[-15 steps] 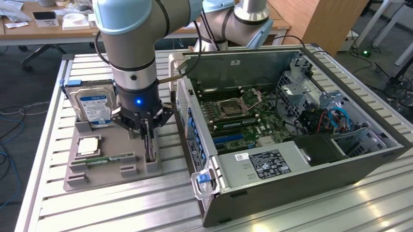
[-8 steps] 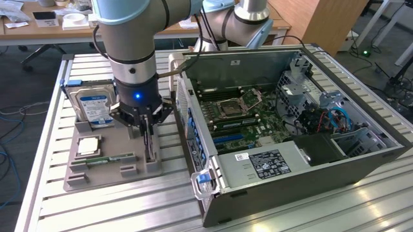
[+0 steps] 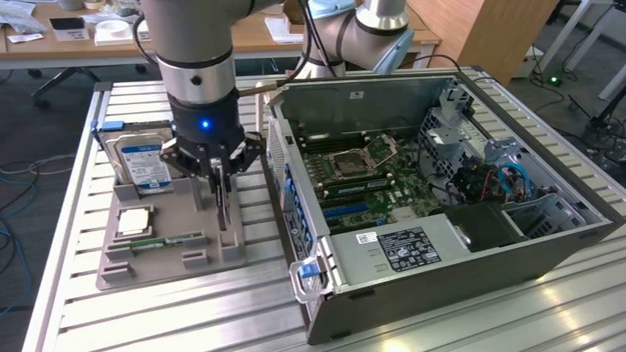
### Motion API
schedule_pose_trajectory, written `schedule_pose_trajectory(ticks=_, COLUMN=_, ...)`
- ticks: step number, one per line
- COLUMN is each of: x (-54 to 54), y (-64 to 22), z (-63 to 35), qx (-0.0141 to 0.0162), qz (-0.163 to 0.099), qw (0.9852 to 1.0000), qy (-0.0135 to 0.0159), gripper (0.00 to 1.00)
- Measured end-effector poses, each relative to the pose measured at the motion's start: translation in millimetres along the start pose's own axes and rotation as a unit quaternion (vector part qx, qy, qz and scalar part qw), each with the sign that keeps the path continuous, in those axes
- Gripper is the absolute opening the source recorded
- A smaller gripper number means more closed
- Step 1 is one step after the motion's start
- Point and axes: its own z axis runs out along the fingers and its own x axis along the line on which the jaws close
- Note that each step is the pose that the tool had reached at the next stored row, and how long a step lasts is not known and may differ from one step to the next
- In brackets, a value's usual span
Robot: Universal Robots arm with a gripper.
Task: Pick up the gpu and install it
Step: 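Pick up the gpu and move the gpu toward the slot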
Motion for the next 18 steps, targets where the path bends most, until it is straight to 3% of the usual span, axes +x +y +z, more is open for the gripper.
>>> schedule_pose_trajectory(ticks=18, x=-1.8, y=2.4, z=-72.1, qx=0.0, qz=0.0, qw=1.0, qy=-0.0004, gripper=0.26)
